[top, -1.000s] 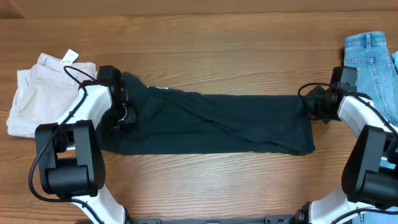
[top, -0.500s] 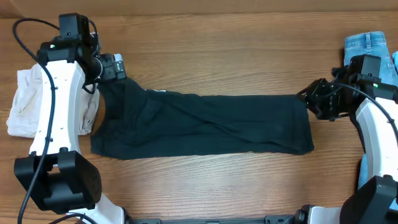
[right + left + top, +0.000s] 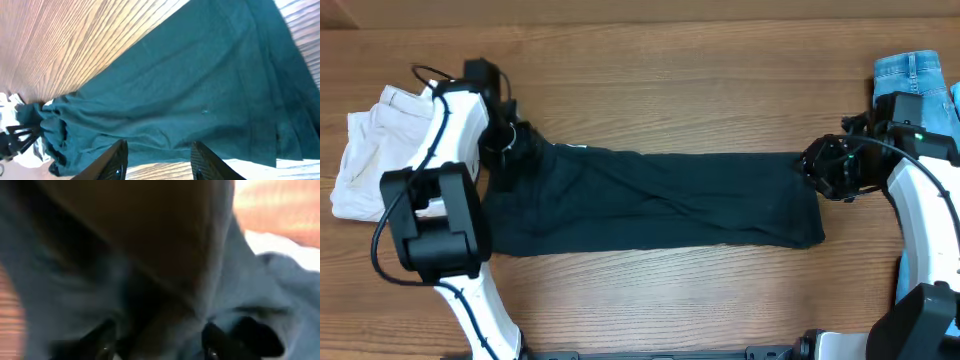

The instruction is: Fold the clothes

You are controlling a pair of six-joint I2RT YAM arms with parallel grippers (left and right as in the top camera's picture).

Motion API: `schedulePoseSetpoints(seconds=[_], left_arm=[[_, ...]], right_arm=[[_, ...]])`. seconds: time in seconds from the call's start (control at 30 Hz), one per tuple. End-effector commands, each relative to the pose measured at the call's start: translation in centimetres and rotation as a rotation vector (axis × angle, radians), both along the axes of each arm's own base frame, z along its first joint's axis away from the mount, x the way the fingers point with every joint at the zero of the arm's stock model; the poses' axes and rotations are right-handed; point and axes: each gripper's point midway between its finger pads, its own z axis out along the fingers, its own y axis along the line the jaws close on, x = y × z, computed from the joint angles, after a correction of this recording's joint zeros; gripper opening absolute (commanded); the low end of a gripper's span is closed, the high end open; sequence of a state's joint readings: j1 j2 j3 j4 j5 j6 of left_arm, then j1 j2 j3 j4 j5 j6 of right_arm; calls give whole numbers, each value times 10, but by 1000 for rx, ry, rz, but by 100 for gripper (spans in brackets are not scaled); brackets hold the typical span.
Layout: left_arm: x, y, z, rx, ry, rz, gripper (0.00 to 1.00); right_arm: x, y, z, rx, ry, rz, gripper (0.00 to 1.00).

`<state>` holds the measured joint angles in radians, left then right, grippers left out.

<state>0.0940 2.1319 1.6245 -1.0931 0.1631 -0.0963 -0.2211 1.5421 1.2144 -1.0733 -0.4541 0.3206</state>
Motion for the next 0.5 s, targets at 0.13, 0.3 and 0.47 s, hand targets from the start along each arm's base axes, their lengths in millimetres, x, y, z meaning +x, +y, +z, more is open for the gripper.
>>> schedulePoseSetpoints(seconds=[0.13, 0.3, 0.47], left_arm=[[-9, -19, 38, -81, -44, -56, 66], [-38, -6, 55, -1, 39, -52, 63], [-68, 20, 42, 1, 151, 42, 65]], right_arm=[[4, 4, 6, 5, -26, 16, 44], [4, 4, 5, 6, -25, 16, 44], [3, 5, 5, 7, -18, 16, 44]])
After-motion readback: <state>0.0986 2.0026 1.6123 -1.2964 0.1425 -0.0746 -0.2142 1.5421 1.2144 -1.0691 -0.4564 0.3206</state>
